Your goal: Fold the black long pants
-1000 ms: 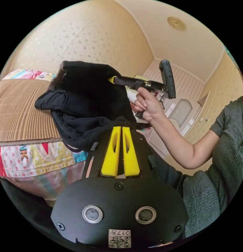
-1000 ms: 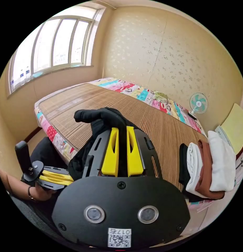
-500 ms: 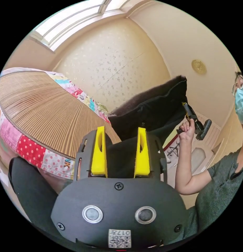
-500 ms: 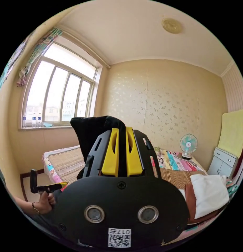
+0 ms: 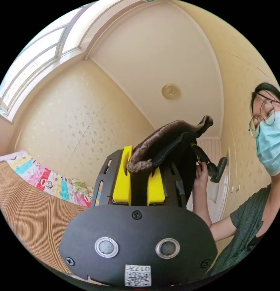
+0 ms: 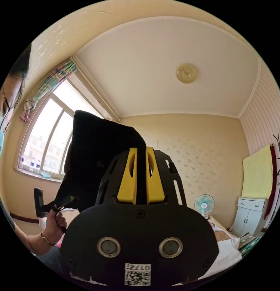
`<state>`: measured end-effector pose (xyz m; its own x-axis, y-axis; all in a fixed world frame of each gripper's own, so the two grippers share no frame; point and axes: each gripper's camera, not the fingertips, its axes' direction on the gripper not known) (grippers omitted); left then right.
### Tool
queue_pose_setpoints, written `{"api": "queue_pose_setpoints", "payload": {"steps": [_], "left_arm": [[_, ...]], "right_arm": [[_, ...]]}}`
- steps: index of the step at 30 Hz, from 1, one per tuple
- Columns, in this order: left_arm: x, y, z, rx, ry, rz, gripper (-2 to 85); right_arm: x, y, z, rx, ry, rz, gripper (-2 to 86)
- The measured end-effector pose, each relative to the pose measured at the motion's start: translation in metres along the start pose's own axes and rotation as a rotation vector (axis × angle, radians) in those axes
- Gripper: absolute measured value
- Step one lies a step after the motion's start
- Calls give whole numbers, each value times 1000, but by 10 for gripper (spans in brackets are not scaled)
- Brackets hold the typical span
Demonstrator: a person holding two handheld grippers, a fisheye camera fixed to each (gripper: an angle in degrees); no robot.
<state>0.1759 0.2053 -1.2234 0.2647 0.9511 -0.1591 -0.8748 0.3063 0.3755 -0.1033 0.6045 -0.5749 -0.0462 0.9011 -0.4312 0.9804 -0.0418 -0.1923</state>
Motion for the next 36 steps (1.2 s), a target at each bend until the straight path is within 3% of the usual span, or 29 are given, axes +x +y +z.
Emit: {"api": "queue_pose_setpoints", "payload": {"steps": [4, 8, 13, 19, 22, 24, 26, 27, 29, 31, 35, 36], "left_arm": [[55, -91, 17, 141, 73, 111, 74], [106, -140, 25, 213, 53, 270, 76], [118, -130, 37, 110, -12, 353, 79], [65, -52, 102, 67, -179, 366, 77], [15, -95, 250, -164, -341, 468, 80], [-54, -136, 359, -391, -420, 399, 91], [-167, -152, 451, -769, -549, 167, 112], [-189, -148, 459, -834, -581, 124, 113], [-249, -108, 461, -944, -585, 62, 119], [-281, -46, 451, -998, -504, 62, 122], [-345, 183, 395, -1448, -292, -45, 117], [-350, 215, 380, -1486, -276, -67, 117]], "right_arm": [[42, -54, 13, -158, -250, -14, 42], [74, -79, 1, -88, -339, 80, 42], [72, -56, -2, -111, -255, 78, 50], [79, 64, 34, -159, -62, 246, 52], [107, 80, 135, -223, 138, 260, 58], [168, 71, 273, -272, 283, 287, 74], [218, 83, 387, -425, 387, 260, 88], [247, 107, 449, -647, 407, 270, 94], [272, 155, 493, -880, 432, 317, 98], [270, 207, 492, -888, 382, 324, 107], [235, 389, 449, -1063, 161, 260, 105], [225, 451, 427, -1141, 146, 270, 105]]}}
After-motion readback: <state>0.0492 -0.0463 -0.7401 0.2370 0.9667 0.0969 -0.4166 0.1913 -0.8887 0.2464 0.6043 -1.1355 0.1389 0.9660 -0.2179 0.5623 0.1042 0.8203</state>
